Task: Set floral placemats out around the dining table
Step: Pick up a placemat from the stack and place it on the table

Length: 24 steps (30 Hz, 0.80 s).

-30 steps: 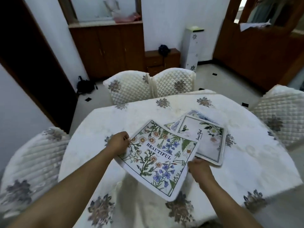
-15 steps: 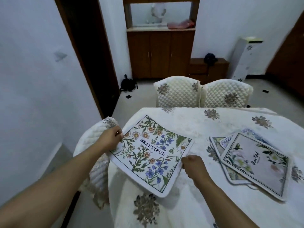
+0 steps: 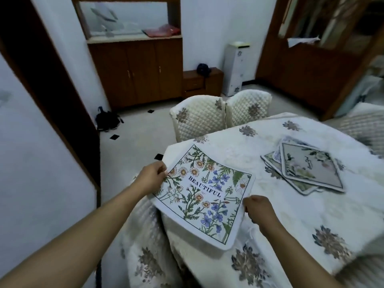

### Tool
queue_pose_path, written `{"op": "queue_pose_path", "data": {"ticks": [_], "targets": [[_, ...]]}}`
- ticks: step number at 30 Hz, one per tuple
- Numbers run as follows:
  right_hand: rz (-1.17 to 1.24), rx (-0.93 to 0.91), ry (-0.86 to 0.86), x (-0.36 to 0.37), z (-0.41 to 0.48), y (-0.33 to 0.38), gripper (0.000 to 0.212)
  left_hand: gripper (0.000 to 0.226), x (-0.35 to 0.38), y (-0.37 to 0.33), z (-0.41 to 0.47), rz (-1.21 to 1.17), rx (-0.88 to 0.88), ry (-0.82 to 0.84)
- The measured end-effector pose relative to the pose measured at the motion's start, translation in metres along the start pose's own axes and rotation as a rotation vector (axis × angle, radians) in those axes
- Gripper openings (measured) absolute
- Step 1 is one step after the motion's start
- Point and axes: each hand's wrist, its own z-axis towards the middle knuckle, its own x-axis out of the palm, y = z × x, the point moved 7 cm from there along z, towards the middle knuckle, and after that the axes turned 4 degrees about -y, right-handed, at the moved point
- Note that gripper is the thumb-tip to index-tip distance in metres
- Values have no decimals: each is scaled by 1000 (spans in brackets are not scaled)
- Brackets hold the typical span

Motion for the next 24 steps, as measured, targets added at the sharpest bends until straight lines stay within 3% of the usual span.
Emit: {"op": "queue_pose_path", "data": {"ticks": [6, 13, 24], "targets": [[70, 95, -201, -18, 0, -19, 35, 16, 45, -27, 64, -22, 137, 177], [117, 181, -267, 3, 19, -51, 37, 10, 93, -34, 122, 14, 197, 293], [-19, 447, -408, 89, 22, -103, 33, 15, 172, 26, 184, 113, 357, 554]]}}
